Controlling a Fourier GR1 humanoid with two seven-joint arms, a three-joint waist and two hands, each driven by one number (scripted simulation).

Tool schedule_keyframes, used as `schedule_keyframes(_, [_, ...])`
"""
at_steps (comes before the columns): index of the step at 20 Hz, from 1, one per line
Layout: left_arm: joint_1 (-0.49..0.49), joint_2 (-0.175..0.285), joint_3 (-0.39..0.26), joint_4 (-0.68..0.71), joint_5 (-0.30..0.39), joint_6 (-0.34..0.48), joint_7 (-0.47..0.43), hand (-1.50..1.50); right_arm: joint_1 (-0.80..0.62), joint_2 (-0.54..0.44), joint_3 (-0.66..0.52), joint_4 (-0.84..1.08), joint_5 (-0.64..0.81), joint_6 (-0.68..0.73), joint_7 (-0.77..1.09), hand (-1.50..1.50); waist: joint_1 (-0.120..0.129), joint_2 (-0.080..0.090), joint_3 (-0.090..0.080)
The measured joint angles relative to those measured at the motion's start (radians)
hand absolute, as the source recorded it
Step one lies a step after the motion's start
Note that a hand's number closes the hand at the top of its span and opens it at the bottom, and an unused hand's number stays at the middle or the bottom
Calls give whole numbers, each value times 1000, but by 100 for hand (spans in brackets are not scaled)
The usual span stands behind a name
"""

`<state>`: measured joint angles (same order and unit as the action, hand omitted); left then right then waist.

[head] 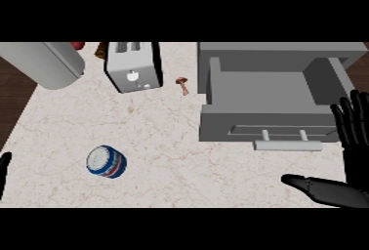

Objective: Pick up the can, place it into the drawer and close the drawer

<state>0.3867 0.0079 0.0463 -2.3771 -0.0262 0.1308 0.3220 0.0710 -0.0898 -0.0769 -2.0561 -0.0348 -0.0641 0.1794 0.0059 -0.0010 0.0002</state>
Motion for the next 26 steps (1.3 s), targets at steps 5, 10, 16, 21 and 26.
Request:
schedule_keyframes(5, [-35, 2, 27, 1, 9, -4, 49, -150, 12, 2, -7, -20, -2, 9, 20, -150, -3, 0, 0])
schedule_keyframes(10, [-63, -2, 4, 81, -14, 9, 26, -150, 75, 13, -18, -32, -13, 37, -28, -150, -6, 0, 0])
schedule_keyframes(16, [-41, -6, -80, 211, -47, 69, -79, -150, 41, 0, -46, -37, -24, 42, -4, -150, -5, 0, 0])
schedule_keyframes(21, [0, -7, -161, 318, -71, 143, -187, -150, 57, -1, -64, -48, -33, 58, -15, -150, -5, 0, 0])
schedule_keyframes(26, [-17, -8, -182, 457, -68, 193, -282, -150, 84, -19, -110, -57, -77, 95, -21, -150, -7, 0, 0])
